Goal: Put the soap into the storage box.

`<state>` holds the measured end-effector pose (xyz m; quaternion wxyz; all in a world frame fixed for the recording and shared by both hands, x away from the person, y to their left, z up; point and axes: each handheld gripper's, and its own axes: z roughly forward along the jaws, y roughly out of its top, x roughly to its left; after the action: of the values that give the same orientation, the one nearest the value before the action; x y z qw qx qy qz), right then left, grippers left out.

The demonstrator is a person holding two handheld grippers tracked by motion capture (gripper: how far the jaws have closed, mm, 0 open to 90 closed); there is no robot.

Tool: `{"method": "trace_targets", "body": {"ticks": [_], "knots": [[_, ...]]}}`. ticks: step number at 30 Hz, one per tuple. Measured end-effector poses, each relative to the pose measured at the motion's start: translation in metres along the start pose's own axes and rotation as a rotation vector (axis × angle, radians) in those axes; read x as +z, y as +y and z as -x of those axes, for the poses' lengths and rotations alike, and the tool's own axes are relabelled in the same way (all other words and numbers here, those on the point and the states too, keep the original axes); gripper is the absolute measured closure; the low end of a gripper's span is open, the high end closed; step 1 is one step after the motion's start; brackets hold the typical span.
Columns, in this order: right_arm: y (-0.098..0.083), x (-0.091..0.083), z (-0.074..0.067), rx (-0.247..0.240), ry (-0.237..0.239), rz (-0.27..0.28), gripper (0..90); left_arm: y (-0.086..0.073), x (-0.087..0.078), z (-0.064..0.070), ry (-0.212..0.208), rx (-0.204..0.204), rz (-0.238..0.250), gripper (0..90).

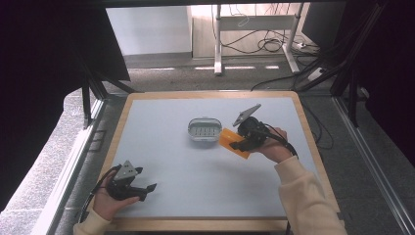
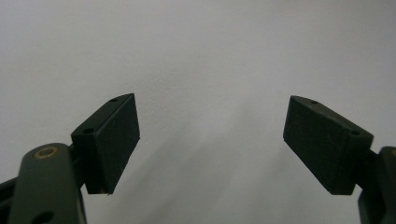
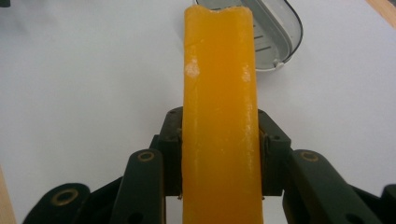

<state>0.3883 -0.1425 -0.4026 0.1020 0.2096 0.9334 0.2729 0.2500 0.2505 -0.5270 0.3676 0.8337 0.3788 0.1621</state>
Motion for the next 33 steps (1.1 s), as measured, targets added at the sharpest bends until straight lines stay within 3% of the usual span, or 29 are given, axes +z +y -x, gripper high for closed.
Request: {"method": "trace_targets", "body": {"ticks": [33], "knots": [[0.034,0.016,0.022,-0.011,0.03,-0.014,61.9,0.0,0.0,0.0,-0.008,-0.002,-0.008,18.4]]}}
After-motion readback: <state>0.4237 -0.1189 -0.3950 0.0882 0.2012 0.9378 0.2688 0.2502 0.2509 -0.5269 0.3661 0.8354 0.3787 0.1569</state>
